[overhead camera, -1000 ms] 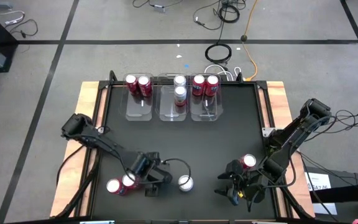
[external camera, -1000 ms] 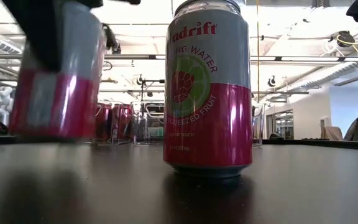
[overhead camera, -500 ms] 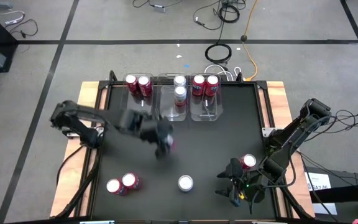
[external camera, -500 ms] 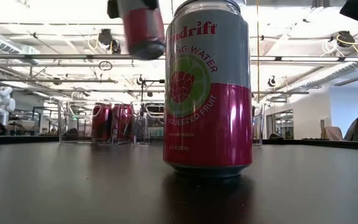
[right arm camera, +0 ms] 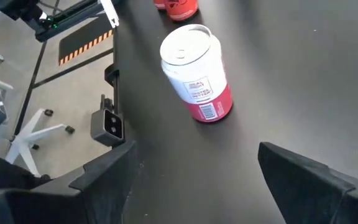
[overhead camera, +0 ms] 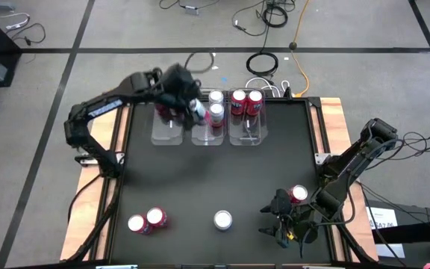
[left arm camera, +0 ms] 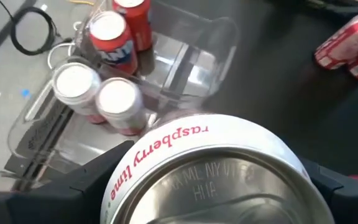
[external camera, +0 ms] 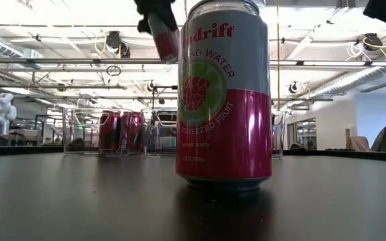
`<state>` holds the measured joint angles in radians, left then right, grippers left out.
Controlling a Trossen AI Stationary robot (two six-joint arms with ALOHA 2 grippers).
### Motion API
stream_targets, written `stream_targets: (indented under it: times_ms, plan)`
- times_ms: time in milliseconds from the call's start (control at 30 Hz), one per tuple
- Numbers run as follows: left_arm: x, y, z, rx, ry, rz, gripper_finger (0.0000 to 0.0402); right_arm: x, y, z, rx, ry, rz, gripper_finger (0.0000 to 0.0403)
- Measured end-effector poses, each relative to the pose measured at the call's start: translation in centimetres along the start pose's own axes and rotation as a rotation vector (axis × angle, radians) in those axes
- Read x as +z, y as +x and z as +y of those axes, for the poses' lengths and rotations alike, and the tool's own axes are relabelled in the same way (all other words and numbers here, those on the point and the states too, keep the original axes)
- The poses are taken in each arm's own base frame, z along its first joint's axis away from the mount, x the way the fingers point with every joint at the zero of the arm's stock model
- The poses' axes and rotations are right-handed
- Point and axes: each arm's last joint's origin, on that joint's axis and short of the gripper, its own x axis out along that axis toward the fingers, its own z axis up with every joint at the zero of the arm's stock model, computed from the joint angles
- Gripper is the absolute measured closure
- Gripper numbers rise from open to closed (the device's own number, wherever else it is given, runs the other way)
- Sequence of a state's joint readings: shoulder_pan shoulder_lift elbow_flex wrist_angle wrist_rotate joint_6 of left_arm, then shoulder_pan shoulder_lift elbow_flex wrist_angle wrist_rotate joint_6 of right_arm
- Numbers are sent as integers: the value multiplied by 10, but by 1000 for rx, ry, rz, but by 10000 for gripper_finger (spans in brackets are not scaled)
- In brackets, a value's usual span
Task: Sort soda cans
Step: Put the pink soda can into the middle transparent bin
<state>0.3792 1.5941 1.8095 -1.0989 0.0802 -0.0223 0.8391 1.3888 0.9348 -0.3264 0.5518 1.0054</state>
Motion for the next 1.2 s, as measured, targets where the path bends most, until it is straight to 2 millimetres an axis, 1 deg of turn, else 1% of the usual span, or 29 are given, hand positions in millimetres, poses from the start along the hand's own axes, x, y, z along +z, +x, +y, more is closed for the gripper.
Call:
stream_targets:
  times_ms: [67,200,333,533,733,967,1200]
  plan:
    - [1,9,23,-19,-1,22,83,2,1,-1,-6,14,-4,74]
    - [0,35,65,-30,22,78,83,9,6,-6,-31,90,-23,74]
    - [-4,57,93,-70,73,124,83,17,11,-13,-60,161,-43,74]
    - [-12,91,118,-102,140,199,83,28,18,-22,-95,223,-69,74]
    - [-20,124,135,-123,178,255,83,35,21,-27,-111,251,-87,74]
    - [-24,154,150,-117,215,253,83,39,24,-31,-122,290,-94,74]
    - [-33,176,163,-91,231,304,83,40,24,-32,-128,301,-94,74]
